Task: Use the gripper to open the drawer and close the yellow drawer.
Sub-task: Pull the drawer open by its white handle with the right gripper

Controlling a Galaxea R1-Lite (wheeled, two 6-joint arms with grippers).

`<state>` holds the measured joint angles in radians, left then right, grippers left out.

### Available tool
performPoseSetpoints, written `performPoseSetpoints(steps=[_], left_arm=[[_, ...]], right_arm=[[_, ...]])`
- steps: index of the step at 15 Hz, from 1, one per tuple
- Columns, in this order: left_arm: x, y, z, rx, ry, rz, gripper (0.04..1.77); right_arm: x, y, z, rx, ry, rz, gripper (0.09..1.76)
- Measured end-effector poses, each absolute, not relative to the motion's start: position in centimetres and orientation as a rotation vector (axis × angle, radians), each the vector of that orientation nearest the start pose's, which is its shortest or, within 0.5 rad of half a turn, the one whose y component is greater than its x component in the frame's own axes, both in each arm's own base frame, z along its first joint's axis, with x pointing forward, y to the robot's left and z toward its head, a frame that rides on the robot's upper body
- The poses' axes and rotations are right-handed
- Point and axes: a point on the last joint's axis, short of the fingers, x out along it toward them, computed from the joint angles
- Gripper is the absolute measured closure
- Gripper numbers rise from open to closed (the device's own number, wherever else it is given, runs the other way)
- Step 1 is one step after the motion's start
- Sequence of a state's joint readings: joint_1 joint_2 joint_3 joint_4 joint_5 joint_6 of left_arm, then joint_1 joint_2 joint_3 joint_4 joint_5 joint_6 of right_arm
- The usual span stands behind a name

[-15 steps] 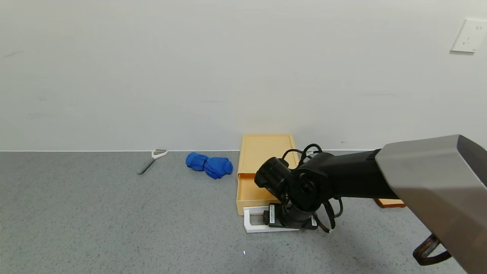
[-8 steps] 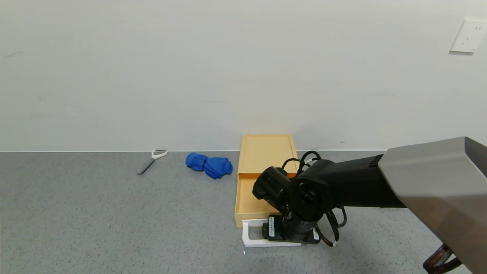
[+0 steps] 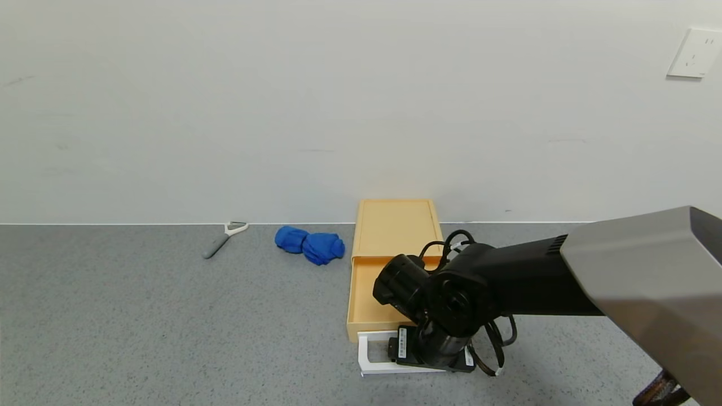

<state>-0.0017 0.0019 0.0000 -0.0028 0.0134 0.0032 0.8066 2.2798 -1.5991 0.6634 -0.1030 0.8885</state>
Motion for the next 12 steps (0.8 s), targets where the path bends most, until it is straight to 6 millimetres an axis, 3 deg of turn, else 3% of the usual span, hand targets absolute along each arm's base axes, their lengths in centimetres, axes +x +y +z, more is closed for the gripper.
performPoseSetpoints(steps=[12], left_arm=[[-2.3, 0.0, 7.6, 0.003, -0.001, 0.011, 0.09]], right_arm=[[25.6, 28.9, 9.0, 0.132, 1.349, 0.041, 0.14]])
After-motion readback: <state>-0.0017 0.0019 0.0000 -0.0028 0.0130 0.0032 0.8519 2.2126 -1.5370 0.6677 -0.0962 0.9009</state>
